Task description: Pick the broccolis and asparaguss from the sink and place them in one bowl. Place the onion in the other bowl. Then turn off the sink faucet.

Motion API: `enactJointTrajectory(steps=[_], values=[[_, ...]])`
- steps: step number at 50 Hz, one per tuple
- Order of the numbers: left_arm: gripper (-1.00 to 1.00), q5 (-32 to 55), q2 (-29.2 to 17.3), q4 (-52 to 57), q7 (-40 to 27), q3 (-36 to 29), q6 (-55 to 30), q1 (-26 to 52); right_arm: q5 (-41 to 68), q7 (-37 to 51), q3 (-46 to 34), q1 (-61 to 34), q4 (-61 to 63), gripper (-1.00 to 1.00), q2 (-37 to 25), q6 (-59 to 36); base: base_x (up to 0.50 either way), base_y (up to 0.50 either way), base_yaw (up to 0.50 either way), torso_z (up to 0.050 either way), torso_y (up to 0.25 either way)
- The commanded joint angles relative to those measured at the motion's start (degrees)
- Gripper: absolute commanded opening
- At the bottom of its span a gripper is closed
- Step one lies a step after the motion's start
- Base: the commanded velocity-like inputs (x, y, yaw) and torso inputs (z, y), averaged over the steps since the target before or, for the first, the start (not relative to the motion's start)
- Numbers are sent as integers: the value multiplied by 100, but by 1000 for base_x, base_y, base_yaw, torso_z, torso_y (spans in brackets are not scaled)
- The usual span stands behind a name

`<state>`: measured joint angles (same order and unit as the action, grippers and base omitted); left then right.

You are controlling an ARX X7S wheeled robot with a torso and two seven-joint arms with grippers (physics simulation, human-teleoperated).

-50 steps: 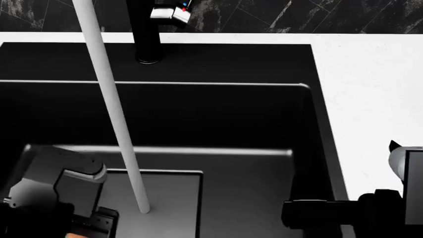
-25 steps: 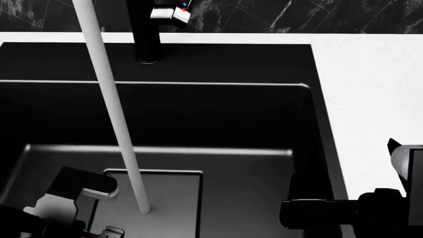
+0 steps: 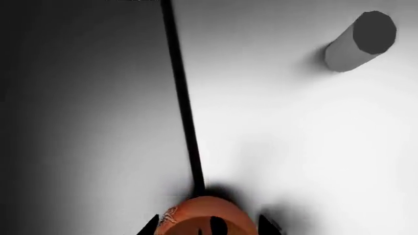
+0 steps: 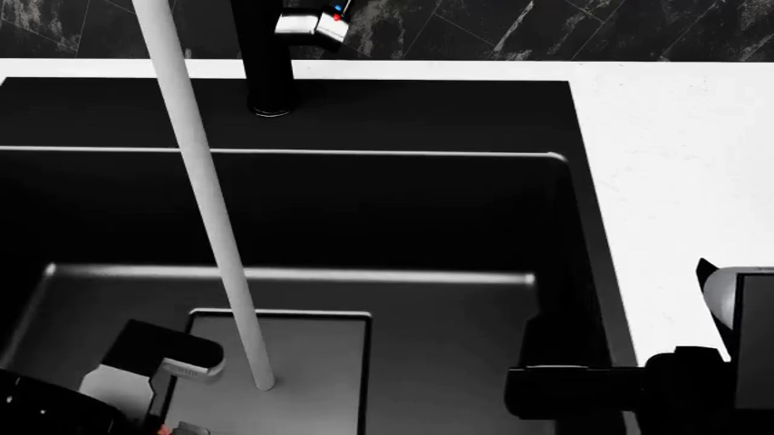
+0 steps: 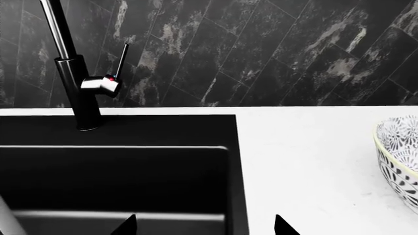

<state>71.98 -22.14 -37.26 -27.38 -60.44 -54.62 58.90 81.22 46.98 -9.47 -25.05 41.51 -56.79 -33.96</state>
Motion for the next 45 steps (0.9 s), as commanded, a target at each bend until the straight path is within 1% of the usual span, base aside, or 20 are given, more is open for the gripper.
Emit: enactJointTrajectory(steps=[1, 13, 15, 19, 21, 23, 26, 28, 29, 30, 32, 33, 37, 38, 39, 40, 42, 43, 44, 45], values=[[-100, -140, 97, -184, 150, -93, 99, 17, 10, -33, -53, -165, -43, 100, 114, -81, 0, 0, 0, 0, 0], [-100, -43, -64, 264, -85, 7, 48, 81, 116, 46, -2, -223, -15, 100, 13, -116, 0, 0, 0, 0, 0], [-100, -4, -139, 424, -140, 53, 25, 135, 138, 56, -4, -265, -27, 100, 0, -137, 0, 0, 0, 0, 0], [-100, 106, -505, 1276, -392, 235, 62, 249, 70, 24, -38, -281, -59, 100, 50, -136, 0, 0, 0, 0, 0], [-100, 91, -599, 1527, -429, 267, 95, 313, 63, 23, -48, -305, -63, 100, 64, -141, 0, 0, 0, 0, 0], [-100, -184, -750, 1863, -39, 164, 314, 464, 47, 66, -160, -428, -123, 100, 27, -307, 0, 0, 0, 0, 0], [-100, -243, -779, 1831, 72, 189, 397, 555, 49, 15, -127, -462, -170, 100, 47, -267, 0, 0, 0, 0, 0], [-100, -230, -865, 2078, 43, 255, 482, 566, 83, 34, -160, -542, -184, 100, 60, -313, 0, 0, 0, 0, 0], [-100, -321, -940, 2301, 62, 281, 655, 549, 93, 37, -168, -564, -193, 100, 64, -325, 0, 0, 0, 0, 0], [-100, -634, -1085, 2686, 230, 222, 1001, 541, 115, 57, -193, -623, -204, 100, 58, -370, 0, 0, 0, 0, 0], [-100, -616, -1170, 2902, 224, 266, 1034, 574, 121, 57, -230, -680, -219, 100, 51, -425, 0, 0, 0, 0, 0], [-100, -769, -1283, 3135, 252, 276, 1211, 589, 134, 71, -206, -664, -200, 100, 44, -402, 0, 0, 0, 0, 0], [-100, -624, -1488, 3495, 204, 448, 1277, 614, 124, 60, -206, -673, -220, 100, 56, -396, 0, 0, 0, 0, 0], [-100, -577, -1558, 3661, 323, 501, 1389, 565, 151, 67, -204, -732, -220, 100, 50, -414, 0, 0, 0, 0, 0], [-100, -826, -1653, 3820, 328, 501, 1646, 507, 158, 76, -225, -790, -225, 100, 37, -456, 0, 0, 0, 0, 0], [-100, -729, -1635, 3767, 284, 530, 1572, 520, 161, 79, -230, -804, -234, 100, 39, -465, 0, 0, 0, 0, 0], [-100, -790, -1729, 3815, 333, 590, 1758, 444, 155, 63, -235, -832, -251, 100, 41, -474, 0, 0, 0, 0, 0], [-100, -784, -1870, 3965, 508, 654, 1958, 341, 143, 56, -242, -850, -257, 100, 41, -483, 0, 0, 0, 0, 0], [-100, -671, -1918, 4030, 394, 704, 1910, 312, 138, 54, -244, -857, -251, 100, 43, -485, 0, 0, 0, 0, 0], [-100, -611, -2022, 4239, 353, 861, 2164, 176, 105, 15, -246, -867, -237, 100, 42, -481, 0, 0, 0, 0, 0]])
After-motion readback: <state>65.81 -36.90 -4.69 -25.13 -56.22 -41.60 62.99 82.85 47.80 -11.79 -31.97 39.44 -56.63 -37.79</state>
